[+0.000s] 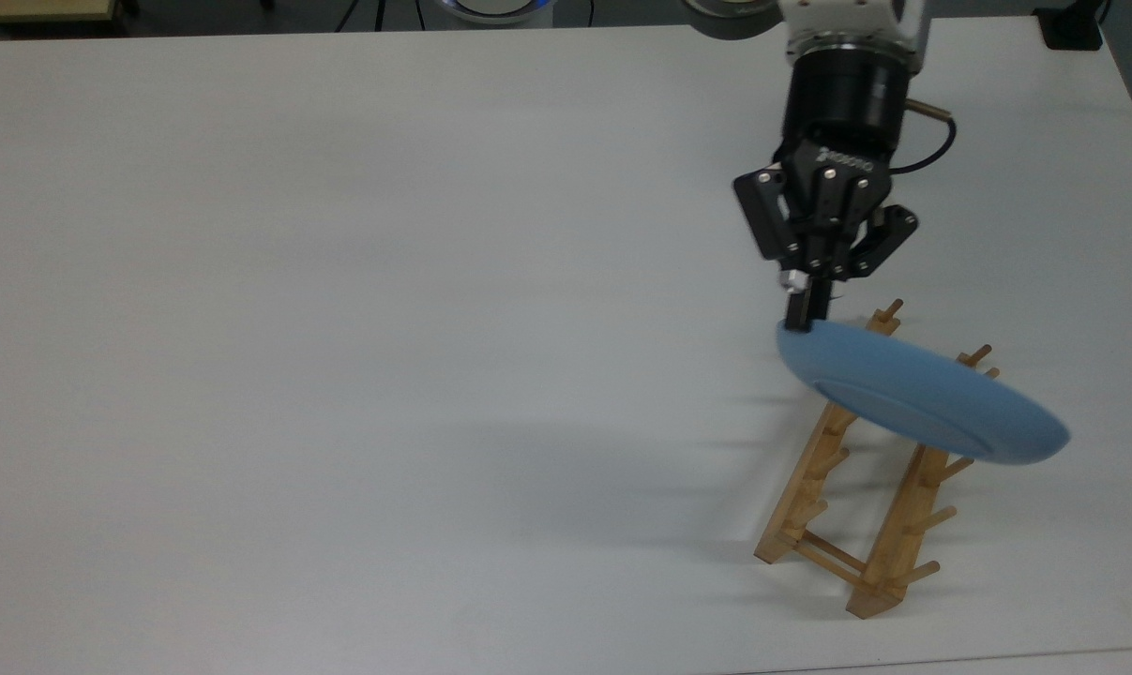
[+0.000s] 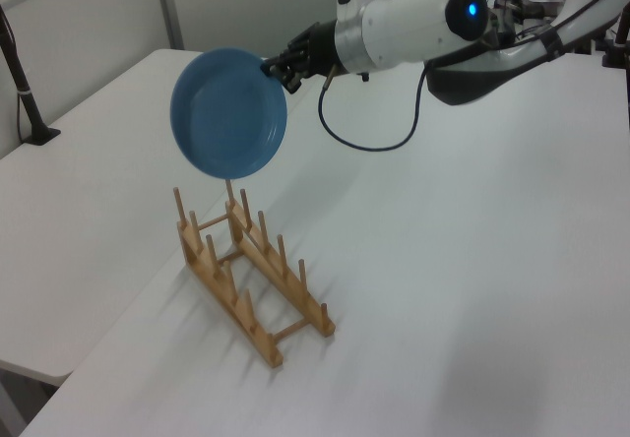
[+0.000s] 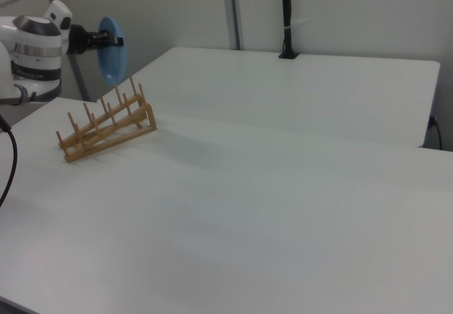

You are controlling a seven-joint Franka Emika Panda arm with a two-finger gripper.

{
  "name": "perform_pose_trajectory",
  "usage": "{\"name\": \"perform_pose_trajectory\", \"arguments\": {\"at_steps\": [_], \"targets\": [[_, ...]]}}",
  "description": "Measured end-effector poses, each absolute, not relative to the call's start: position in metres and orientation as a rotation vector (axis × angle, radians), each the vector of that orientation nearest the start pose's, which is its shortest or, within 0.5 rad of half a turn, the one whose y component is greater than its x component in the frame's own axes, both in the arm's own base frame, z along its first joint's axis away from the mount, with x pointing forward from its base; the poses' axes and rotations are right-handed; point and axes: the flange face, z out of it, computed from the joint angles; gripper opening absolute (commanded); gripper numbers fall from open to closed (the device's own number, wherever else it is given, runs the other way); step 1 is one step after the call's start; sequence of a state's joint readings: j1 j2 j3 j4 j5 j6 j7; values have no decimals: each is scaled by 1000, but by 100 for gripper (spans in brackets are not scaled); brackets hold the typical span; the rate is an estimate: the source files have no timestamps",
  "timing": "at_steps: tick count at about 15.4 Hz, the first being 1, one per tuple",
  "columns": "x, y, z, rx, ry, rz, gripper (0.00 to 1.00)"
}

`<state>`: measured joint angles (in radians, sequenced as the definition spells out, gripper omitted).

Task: Place plate in plate rack
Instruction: 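Lower the plate edge-first between the rack pegs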

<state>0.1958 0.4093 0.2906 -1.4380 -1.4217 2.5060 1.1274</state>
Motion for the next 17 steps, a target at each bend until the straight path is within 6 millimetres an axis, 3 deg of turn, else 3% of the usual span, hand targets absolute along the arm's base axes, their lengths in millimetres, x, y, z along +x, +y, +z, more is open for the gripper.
{"name": "perform_pose_trajectory", "arguments": {"at_steps": [5, 9, 17], "targets": [[647, 337, 518, -2850, -488, -1958, 0], [653, 339, 500, -2866, -531, -1987, 0], [653, 349, 484, -2871, -535, -2058, 0]]}}
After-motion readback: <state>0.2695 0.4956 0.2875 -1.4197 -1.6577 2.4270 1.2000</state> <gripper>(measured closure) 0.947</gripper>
